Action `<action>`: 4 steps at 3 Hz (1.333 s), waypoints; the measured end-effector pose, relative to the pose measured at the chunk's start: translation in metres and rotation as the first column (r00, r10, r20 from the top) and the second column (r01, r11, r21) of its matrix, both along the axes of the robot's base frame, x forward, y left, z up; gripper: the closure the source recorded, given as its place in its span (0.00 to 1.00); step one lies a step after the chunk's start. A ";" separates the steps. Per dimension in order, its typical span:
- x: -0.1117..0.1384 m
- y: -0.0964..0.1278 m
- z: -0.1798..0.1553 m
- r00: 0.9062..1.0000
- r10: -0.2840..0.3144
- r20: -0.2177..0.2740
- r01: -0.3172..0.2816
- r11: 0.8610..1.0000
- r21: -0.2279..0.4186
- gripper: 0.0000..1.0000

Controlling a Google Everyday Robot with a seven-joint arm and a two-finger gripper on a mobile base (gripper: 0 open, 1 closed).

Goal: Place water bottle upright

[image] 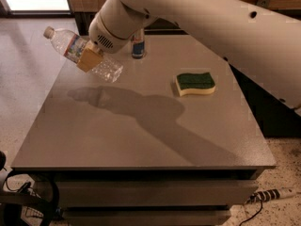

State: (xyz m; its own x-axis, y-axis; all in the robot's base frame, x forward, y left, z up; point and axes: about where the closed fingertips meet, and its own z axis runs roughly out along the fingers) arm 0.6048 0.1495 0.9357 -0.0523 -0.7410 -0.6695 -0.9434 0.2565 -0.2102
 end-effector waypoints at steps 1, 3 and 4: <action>0.000 0.006 0.003 0.996 0.045 0.075 -0.055 0.990 0.130 1.00; -0.001 0.024 0.006 0.985 0.130 0.116 -0.156 0.957 0.246 1.00; -0.001 0.026 0.002 0.987 0.111 0.112 -0.138 0.951 0.275 1.00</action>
Offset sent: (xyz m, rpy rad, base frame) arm 0.0037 0.0296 0.0109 0.3768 -0.1093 0.2032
